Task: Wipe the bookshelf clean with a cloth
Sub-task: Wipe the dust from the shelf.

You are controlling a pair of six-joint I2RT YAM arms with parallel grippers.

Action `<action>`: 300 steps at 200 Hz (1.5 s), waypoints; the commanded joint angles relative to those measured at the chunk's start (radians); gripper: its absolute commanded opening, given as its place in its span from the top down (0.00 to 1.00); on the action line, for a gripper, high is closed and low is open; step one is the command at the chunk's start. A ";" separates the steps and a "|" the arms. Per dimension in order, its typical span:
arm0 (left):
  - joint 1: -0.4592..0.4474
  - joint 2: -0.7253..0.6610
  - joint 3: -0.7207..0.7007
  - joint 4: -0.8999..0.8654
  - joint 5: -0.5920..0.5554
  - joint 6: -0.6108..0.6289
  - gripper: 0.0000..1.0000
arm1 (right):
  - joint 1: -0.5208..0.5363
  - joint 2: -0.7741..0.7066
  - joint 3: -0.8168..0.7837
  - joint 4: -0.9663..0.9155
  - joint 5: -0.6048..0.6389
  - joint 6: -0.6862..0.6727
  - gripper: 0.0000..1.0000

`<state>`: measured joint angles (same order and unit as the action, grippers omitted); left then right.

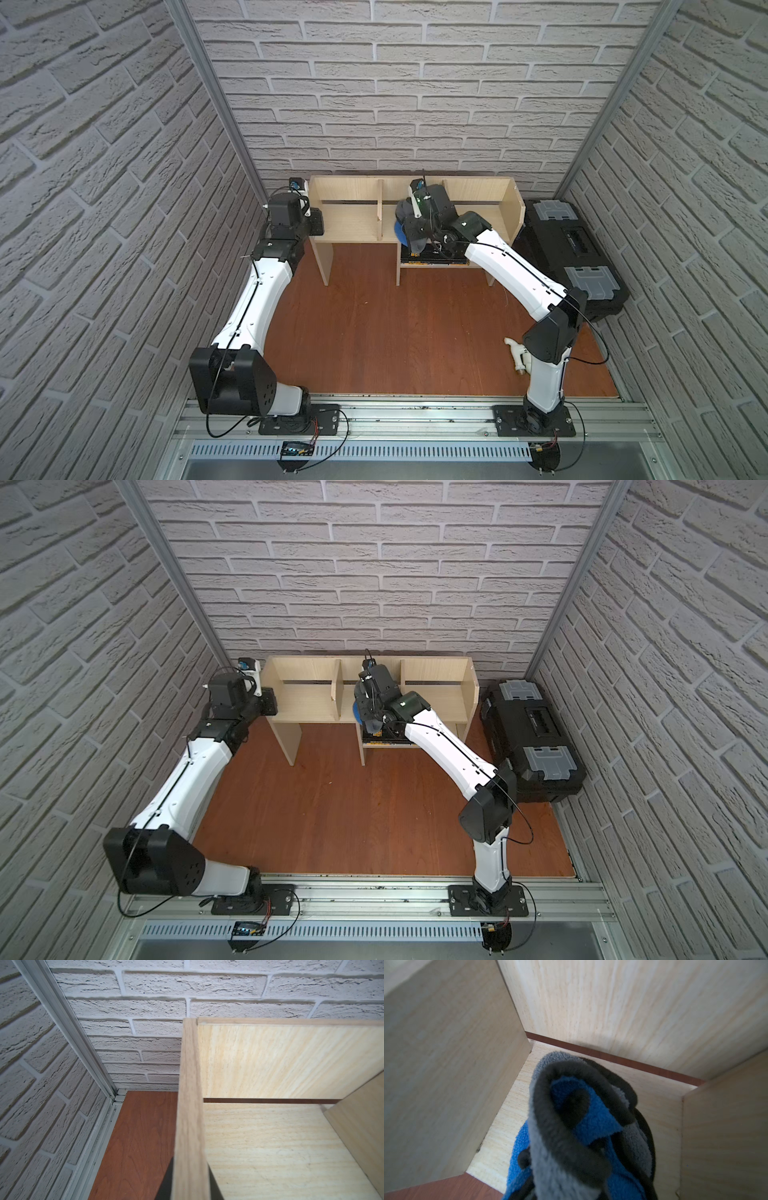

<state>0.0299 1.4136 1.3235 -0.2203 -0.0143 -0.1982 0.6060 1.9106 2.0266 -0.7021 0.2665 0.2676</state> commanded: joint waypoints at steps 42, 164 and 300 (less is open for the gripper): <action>-0.004 0.024 -0.032 0.006 0.044 0.002 1.00 | -0.032 0.009 0.090 -0.131 0.137 -0.044 0.97; -0.002 0.035 -0.032 0.008 0.060 -0.006 1.00 | 0.014 -0.074 -0.065 -0.058 0.111 0.003 0.97; -0.002 0.034 -0.034 0.005 0.051 -0.001 1.00 | 0.033 0.037 0.065 -0.049 0.011 0.007 0.97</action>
<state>0.0349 1.4208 1.3216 -0.2043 -0.0036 -0.1944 0.6132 1.9907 2.1624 -0.7826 0.2996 0.2733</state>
